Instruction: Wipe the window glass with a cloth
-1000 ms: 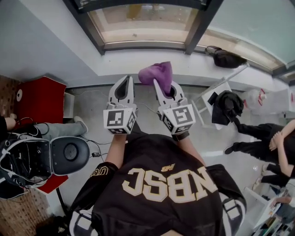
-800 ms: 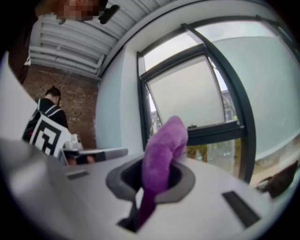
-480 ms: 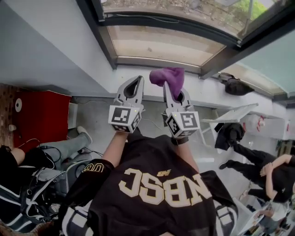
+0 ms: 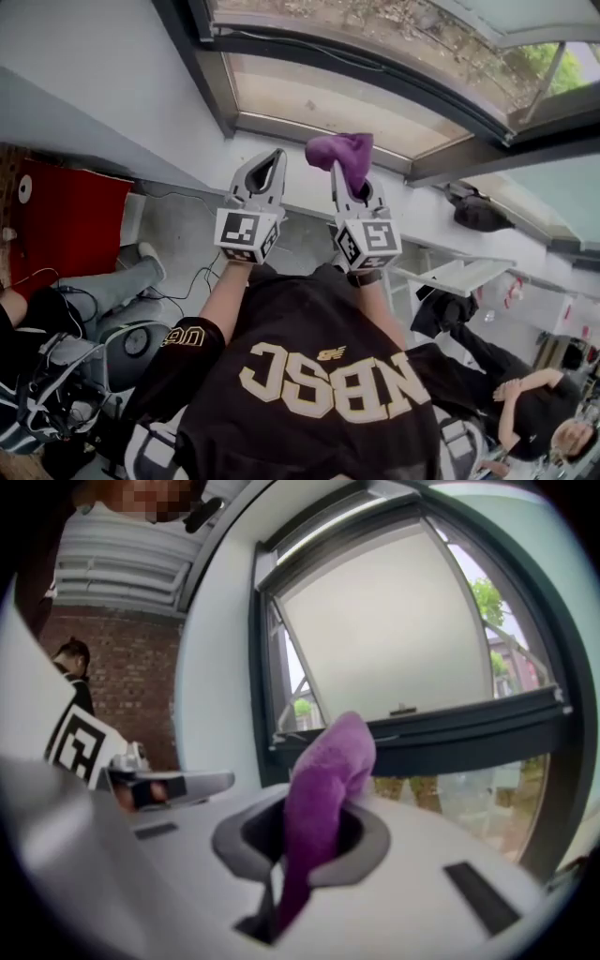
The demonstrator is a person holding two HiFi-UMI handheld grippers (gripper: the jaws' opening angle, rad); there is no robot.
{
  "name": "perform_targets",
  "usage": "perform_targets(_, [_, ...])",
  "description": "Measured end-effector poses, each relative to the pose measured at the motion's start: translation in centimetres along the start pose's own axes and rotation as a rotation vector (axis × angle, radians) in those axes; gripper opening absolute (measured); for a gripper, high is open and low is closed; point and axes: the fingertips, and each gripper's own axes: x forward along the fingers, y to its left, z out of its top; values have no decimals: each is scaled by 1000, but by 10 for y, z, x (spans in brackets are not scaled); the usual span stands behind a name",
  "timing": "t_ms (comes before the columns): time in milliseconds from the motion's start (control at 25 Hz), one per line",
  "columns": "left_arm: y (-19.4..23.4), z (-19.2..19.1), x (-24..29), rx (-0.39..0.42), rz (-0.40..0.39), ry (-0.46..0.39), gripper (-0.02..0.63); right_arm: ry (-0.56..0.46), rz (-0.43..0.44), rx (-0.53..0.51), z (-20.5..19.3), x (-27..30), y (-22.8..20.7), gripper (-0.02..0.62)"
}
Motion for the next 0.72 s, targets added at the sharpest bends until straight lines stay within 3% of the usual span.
perform_targets(240, [31, -18, 10, 20, 134, 18, 18, 66, 127, -16, -23, 51, -18, 43])
perform_targets(440, [71, -45, 10, 12, 190, 1, 18, 68, 283, -68, -54, 125, 7, 43])
perform_targets(720, [154, -54, 13, 36, 210, -6, 18, 28, 294, -94, -100, 280, 48, 43])
